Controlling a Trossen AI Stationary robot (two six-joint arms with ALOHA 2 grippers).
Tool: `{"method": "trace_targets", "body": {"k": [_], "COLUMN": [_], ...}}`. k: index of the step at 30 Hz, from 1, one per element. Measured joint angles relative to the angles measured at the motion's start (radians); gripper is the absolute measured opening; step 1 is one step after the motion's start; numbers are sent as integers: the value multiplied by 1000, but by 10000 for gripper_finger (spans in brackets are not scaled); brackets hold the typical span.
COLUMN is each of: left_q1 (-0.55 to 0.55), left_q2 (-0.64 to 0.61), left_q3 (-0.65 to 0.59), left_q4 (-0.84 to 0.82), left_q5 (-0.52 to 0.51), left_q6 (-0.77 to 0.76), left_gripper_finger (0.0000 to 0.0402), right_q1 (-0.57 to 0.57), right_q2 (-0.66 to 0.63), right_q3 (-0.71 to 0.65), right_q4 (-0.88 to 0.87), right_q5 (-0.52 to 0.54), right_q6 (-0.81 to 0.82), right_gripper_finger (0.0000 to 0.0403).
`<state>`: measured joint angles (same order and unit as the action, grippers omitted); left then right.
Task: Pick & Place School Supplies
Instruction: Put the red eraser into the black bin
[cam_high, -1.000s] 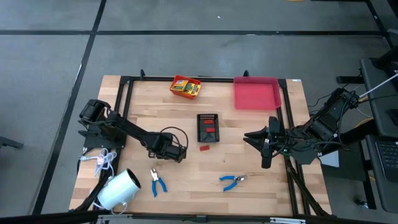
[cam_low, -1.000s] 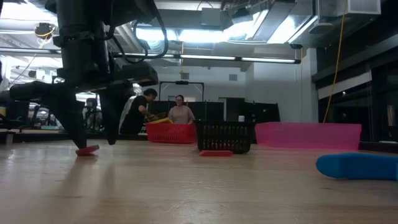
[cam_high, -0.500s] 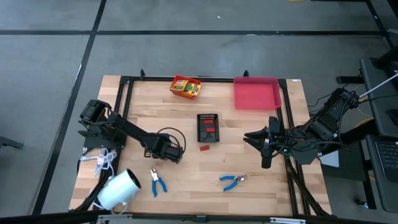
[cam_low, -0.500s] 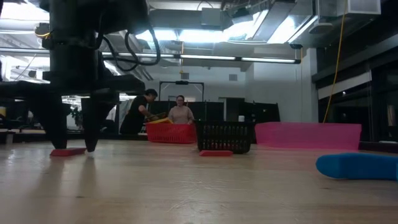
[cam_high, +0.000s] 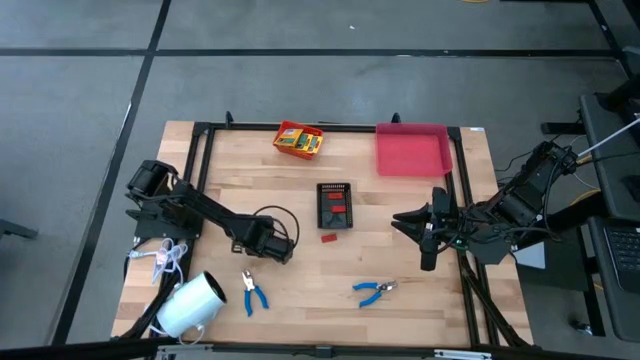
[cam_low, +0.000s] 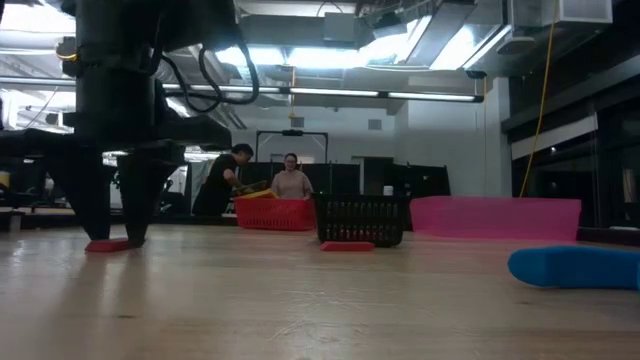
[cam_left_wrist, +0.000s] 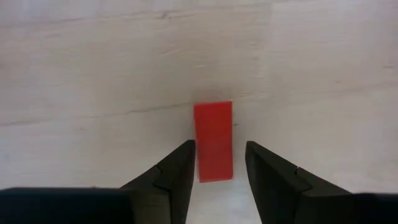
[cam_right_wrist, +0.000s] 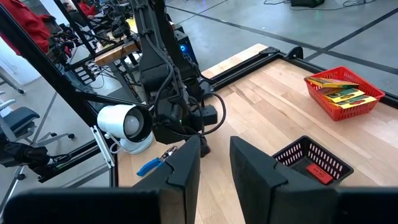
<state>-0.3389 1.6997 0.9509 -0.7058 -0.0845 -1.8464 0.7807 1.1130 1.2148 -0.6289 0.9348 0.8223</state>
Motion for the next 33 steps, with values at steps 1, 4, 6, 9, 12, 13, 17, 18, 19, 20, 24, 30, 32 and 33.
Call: {"method": "trace_targets", "body": {"k": [1,4,6,9,12,13,17,18,19,20,24,30,32,33], "left_q1": [-1,-1,-1,-1,-1,-1,-1,0,0,0,0,0,0,0], "left_q2": [-5,-25,-32,-33,-33,-33,-33,-33,-33,-33,-28,0,2,2], "left_q3": [2,2,2,2,2,2,2,2,2,2,2,4,5,5], "left_q4": [1,-6,-4,-4,2,3,11,14,16,17,19,22,21,19], "left_q5": [-4,-29,-36,-36,-36,-37,-37,-37,-41,-45,-47,-28,-25,-25], "left_q6": [8,10,12,20,20,20,34,36,36,36,36,38,38,38], "left_gripper_finger": [140,143,144,145,144,144,143,143,143,144,143,143,143,143], "right_q1": [0,0,0,0,0,0,0,0,0,0,0,0,0,0], "right_q2": [0,0,0,0,0,0,0,0,0,0,0,0,0,0], "right_q3": [0,0,0,0,0,0,0,0,0,0,0,0,0,0], "right_q4": [0,-1,-2,-4,-4,-4,-4,-4,-4,-4,-4,-3,-3,-3], "right_q5": [0,0,0,0,0,0,2,5,5,5,8,8,8,8], "right_q6": [0,0,-1,-4,-3,-3,-3,-3,-3,-3,-3,0,0,0], "right_gripper_finger": [91,91,91,91,91,91,91,91,91,91,91,91,91,91]}}
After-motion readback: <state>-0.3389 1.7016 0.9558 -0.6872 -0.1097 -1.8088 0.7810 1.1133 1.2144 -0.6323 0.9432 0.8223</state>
